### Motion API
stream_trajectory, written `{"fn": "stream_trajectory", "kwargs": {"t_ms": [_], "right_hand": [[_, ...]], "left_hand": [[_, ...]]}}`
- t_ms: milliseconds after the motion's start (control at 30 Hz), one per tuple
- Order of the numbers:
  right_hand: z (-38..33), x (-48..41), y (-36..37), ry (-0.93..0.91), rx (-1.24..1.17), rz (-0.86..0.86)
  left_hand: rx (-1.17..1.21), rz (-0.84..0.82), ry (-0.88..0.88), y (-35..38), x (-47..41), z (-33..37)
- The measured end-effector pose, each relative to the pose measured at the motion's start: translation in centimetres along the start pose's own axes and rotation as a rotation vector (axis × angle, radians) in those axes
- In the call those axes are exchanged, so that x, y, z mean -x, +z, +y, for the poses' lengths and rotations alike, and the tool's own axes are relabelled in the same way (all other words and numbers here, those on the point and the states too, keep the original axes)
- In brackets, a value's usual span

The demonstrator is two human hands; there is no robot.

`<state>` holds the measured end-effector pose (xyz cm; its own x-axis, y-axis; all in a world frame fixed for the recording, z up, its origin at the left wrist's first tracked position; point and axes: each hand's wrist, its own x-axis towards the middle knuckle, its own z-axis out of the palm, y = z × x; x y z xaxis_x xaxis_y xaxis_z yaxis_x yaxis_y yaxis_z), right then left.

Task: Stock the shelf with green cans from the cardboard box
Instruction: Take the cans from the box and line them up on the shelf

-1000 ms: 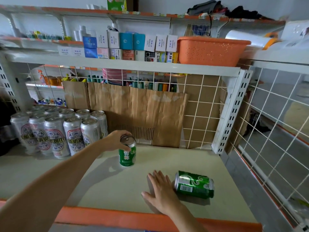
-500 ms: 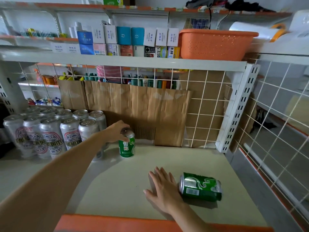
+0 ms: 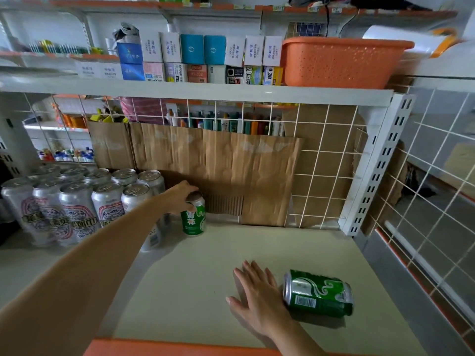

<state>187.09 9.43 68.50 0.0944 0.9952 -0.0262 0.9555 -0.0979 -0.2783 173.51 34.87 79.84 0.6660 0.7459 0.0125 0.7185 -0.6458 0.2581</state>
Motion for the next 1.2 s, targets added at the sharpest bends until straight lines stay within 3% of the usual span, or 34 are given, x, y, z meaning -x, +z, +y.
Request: {"fn": "stream_trajectory", "kwargs": {"t_ms": [767,1200], "right_hand": [[0.1,0.1,0.3,0.002,-0.005,0.012],[0.1,0.2,0.4,-0.011,-0.003,0.031]], "left_hand": [[0.084,0.080,0.021,0.7,0.8,-0.5],[0.063,0.293,0.136,4.2,8.9,3.1]]}}
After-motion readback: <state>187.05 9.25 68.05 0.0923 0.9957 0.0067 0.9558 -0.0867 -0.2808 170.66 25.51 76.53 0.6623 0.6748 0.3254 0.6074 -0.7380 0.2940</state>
